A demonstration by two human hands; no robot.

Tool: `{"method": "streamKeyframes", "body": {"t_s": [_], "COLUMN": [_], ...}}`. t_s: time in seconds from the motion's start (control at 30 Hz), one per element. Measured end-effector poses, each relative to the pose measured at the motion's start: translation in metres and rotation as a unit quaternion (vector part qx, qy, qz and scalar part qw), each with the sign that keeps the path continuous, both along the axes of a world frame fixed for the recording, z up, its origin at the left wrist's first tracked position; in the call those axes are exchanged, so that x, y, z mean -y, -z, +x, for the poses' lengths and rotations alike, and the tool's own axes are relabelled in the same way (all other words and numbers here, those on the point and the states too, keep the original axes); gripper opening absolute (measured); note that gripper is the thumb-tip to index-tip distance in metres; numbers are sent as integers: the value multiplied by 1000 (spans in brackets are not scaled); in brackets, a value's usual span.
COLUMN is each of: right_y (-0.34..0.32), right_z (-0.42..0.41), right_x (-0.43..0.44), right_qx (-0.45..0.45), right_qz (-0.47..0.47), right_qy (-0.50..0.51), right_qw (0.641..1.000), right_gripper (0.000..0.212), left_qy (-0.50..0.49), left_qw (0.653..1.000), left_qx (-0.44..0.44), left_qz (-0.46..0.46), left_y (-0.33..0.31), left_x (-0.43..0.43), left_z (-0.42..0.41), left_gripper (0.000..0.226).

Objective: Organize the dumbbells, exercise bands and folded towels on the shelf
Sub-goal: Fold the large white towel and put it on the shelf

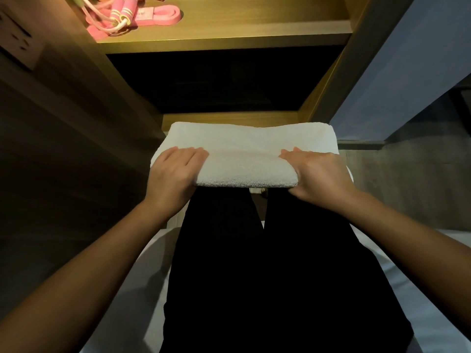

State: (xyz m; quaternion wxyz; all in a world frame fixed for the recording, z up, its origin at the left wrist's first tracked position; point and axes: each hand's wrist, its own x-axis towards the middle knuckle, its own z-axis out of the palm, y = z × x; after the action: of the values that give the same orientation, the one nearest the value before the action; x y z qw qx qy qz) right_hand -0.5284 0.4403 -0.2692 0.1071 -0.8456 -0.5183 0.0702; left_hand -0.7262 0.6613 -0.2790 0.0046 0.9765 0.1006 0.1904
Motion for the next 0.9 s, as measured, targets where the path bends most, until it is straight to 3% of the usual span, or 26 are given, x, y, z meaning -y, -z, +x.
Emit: {"method": "streamKeyframes", "body": {"t_s": [0.3,0.67,0.8,0.9], "right_y": [-1,4,6,-5], "right_z": [4,0,-5,-6], "right_x": [2,11,27,30], "right_qx": [-6,-8,10,-85], "right_qz": [31,58,19,-37], "right_qy": [-11,4,-37,-33], "right_qw": [999,998,999,995], "right_gripper": [37,54,74,77], "left_qy": [-21,-50,-66,-118], "left_qw": [1000,996,972,929], "left_qx": [2,-53,-146,-75], "left_qz": [7,-47,-173,-342], "left_y": [-4,-12,-15,-21], "left_x": [-22,-14,-6,0], "left_z": [-8,-32,-46,-46], "left_gripper": [33,46,70,58]}}
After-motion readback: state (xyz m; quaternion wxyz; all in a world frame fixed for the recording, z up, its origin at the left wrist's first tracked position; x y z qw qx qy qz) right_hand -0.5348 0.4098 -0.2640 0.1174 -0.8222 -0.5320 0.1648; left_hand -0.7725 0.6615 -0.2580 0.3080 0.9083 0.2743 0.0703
